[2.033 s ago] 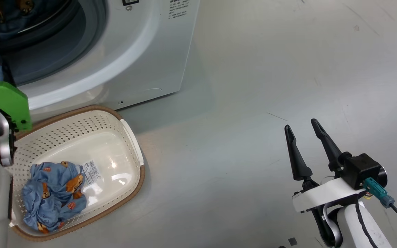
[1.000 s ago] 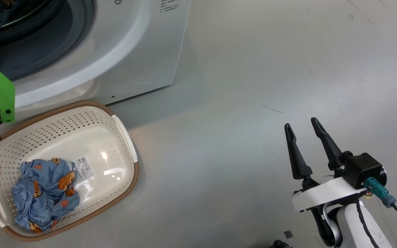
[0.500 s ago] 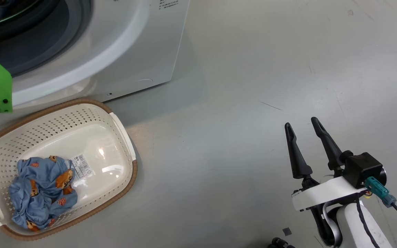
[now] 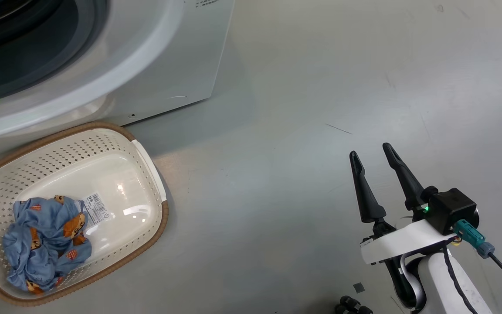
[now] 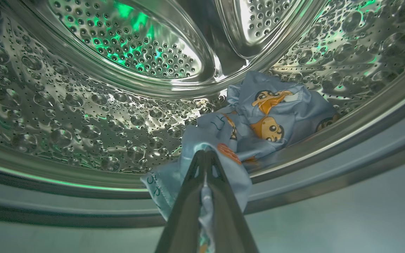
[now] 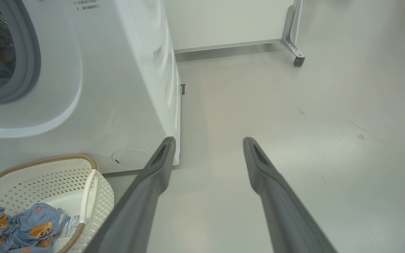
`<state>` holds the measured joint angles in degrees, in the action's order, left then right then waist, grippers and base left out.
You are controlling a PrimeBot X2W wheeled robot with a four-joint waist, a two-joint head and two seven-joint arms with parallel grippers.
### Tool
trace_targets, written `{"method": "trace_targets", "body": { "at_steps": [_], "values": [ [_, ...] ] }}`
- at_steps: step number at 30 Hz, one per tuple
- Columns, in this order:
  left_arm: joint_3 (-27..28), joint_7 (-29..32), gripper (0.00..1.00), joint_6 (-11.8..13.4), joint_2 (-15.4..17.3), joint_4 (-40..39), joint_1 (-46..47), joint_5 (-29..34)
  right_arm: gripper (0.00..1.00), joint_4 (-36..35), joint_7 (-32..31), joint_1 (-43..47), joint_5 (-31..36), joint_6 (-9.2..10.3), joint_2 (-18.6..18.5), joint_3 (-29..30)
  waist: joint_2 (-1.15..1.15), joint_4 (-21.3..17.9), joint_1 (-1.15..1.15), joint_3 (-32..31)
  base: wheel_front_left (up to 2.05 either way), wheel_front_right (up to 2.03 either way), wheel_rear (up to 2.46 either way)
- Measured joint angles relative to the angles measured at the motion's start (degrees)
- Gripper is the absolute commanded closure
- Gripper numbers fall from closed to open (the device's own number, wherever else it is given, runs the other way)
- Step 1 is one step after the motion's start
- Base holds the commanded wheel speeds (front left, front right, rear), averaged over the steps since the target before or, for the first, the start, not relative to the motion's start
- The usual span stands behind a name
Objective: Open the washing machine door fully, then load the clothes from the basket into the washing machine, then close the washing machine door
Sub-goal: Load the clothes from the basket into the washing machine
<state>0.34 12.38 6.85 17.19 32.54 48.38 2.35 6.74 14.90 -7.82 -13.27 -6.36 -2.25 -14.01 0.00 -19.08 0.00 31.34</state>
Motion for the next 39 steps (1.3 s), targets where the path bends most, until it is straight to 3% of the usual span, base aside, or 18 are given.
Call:
{"method": "trace_targets", "body": {
  "at_steps": [12, 21, 32, 39],
  "values": [
    [1.49, -3.27, 1.00, 0.00, 1.93, 0.94, 3.16, 0.60, 0.00, 0.01, 0.00, 0.00, -1.38, 0.00, 0.00, -2.61, 0.00, -3.67, 0.00, 1.62, 0.00, 0.00, 0.00],
    [2.86, -5.77, 1.00, -0.01, 5.83, 0.65, 8.50, 1.31, 0.00, -0.19, 0.00, 0.10, -1.92, 0.00, 0.05, -3.98, 0.00, -6.99, 0.00, 3.48, 0.00, 0.00, 0.00],
    [4.47, -10.73, 1.00, -1.89, 6.67, 2.25, 13.86, -2.08, 0.00, -0.97, 0.00, 0.53, -2.37, 0.96, 0.23, -4.19, 0.00, -9.95, 0.00, 6.69, 0.02, 0.02, 0.02],
    [4.56, -10.13, 1.00, -3.07, 7.73, 7.92, 14.18, -2.77, 0.00, -1.20, 0.00, 1.66, -2.37, 1.24, 0.31, -4.48, 0.00, -10.04, 0.00, 6.59, 0.39, 0.39, 0.39]
  ]
}}
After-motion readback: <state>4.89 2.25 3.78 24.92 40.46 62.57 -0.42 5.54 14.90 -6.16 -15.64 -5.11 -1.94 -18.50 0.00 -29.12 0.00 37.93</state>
